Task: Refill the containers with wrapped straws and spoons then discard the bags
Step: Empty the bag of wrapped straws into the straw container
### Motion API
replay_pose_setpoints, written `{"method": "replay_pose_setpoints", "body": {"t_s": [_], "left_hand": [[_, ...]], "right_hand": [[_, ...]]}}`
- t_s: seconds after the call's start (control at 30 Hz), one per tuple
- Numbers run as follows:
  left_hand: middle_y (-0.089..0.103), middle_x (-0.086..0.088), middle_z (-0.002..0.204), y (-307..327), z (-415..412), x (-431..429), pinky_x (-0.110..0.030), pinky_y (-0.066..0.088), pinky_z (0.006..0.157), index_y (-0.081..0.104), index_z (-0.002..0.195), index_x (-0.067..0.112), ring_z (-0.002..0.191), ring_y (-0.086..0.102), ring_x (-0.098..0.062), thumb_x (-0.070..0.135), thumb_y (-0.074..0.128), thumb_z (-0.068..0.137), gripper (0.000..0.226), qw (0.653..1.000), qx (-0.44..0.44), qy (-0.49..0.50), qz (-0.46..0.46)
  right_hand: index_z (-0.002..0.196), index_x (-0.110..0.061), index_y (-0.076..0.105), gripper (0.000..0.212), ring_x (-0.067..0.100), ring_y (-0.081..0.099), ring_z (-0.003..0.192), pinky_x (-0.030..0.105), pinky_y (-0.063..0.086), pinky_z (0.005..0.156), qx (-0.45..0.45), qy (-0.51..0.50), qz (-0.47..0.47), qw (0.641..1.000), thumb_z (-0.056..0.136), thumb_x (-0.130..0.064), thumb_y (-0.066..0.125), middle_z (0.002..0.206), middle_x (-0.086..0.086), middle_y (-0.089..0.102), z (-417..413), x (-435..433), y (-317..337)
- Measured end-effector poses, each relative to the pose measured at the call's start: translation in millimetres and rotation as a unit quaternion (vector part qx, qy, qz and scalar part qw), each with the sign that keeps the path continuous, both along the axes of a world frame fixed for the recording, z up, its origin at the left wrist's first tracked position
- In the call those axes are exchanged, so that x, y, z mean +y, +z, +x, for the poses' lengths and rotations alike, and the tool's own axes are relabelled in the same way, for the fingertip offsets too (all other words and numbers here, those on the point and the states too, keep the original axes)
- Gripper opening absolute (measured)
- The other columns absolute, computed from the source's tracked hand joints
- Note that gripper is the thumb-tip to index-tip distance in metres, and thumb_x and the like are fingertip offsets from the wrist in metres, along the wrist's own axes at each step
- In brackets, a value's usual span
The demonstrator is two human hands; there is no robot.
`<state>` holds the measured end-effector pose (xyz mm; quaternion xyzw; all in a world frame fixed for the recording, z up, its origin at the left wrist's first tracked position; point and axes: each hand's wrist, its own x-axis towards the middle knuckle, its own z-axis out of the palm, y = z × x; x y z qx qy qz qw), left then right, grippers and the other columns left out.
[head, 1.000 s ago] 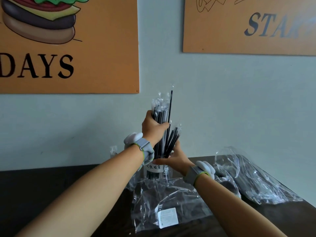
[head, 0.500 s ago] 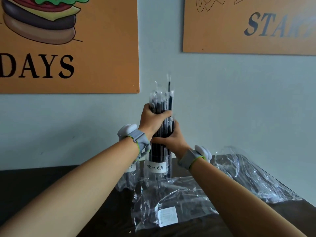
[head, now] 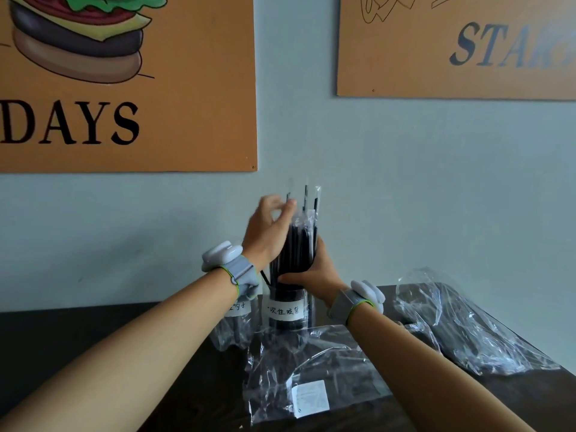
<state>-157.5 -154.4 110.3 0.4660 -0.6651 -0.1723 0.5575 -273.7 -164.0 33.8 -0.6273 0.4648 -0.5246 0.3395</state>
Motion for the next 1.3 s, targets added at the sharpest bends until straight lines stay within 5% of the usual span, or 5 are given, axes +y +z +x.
{"method": "replay_pose_setpoints", "body": {"t_s": [0.13,0.33,0.83,1.03,1.3], "left_hand": [[0.05,-0.02,0.133,8.6,13.1,1.8,-0.035,0.029,0.105,0.048,0.126,-0.003,0.127,0.042,-0.032,0.018,0.051,0.092,0.04,0.96,0.104,0.231,-0.116],[0.023,-0.01,0.156,-15.2,13.9,-5.2,-0.04,0.022,0.117,0.01,0.149,0.014,0.142,0.027,-0.027,0.062,0.036,0.088,0.082,0.961,0.165,-0.029,0.222],[0.02,-0.002,0.159,50.8,-19.9,-16.4,-0.04,0.014,0.12,0.028,0.146,0.015,0.148,0.014,-0.018,0.038,0.035,0.098,0.053,0.959,-0.276,0.018,-0.058],[0.044,-0.006,0.063,38.3,-24.3,-9.0,-0.032,0.032,0.069,0.037,0.059,0.013,0.076,0.044,-0.03,0.033,0.03,0.099,0.046,0.924,-0.379,-0.015,0.052],[0.051,-0.007,0.14,47.1,-18.9,10.0,-0.032,0.03,0.11,0.05,0.131,0.009,0.131,0.044,-0.023,0.028,0.045,0.096,0.04,0.965,-0.225,0.029,-0.131]], "right_hand": [[0.129,-0.021,0.038,0.085,0.024,0.058,0.113,0.035,0.051,0.091,-0.01,-0.021,0.003,1.0,0.058,-0.002,0.081,0.117,0.001,0.059,-0.6,-6.9,-0.8],[0.138,-0.023,0.029,0.103,0.018,0.058,0.112,0.038,0.05,0.096,-0.034,0.025,0.013,0.999,0.054,-0.012,0.088,0.122,0.0,0.057,1.1,-3.8,-0.9],[0.147,-0.034,0.006,0.142,0.032,0.042,0.134,0.054,0.04,0.107,-0.024,0.046,0.073,0.996,0.034,-0.039,0.092,0.147,0.018,0.039,-6.9,-0.5,-1.6],[0.148,-0.031,0.009,0.121,0.022,0.057,0.117,0.039,0.052,0.095,-0.008,0.061,0.074,0.995,0.057,-0.012,0.088,0.131,0.006,0.052,-16.2,1.0,3.3],[0.148,-0.02,0.016,0.094,0.03,0.043,0.131,0.038,0.044,0.1,0.051,-0.017,0.071,0.996,0.075,-0.005,0.073,0.142,0.017,0.042,-70.0,18.6,13.3]]}}
